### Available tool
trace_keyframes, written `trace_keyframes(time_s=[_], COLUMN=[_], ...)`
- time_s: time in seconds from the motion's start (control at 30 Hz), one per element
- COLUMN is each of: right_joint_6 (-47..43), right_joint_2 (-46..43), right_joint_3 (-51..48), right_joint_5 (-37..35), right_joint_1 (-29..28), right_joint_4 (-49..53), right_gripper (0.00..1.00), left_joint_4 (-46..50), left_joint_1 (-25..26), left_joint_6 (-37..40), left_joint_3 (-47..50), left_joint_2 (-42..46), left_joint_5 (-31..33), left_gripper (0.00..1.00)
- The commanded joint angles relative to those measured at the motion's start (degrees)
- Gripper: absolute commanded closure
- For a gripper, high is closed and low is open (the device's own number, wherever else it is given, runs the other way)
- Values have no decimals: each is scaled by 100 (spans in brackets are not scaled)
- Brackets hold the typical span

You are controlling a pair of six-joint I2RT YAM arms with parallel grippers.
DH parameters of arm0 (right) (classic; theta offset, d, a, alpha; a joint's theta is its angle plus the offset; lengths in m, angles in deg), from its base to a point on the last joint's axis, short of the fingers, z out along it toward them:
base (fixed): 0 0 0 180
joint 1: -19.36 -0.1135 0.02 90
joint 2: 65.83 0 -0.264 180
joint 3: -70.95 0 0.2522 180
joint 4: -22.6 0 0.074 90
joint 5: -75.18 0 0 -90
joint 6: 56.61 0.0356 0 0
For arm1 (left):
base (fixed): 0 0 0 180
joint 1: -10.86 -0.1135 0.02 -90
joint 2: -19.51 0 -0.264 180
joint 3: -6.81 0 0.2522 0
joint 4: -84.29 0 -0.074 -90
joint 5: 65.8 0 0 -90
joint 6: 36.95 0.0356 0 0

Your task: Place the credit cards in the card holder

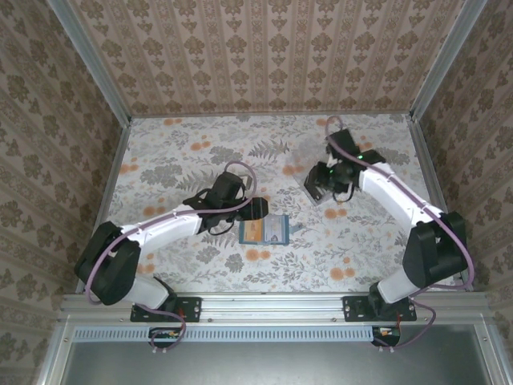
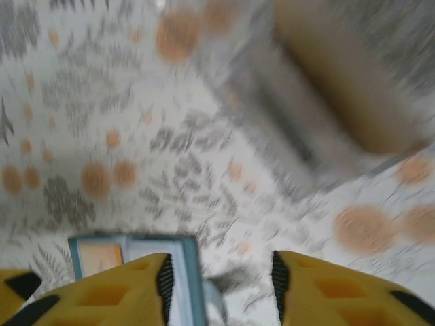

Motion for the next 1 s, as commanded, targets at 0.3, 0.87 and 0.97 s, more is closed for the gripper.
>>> trace_keyframes(time_s=[0.3,0.87,0.97], right_joint_6=[-684,-420,-420], right_joint_2=[1397,1581,1541], right_joint_3=[1212,618,532], right_joint_5=[820,2464,2556], right_joint_1=[1488,1387,1270], right_joint_4=[13,-673,-719], right_gripper=[40,39,39], left_joint_4=[208,197,182], left_joint_1=[-216,-354,-355], left_joint_6=[193,99,99], left_joint_3=[61,155,154], left_joint_2=[472,512,494], left_joint_5=[315,291,267], left_gripper=[26,25,25])
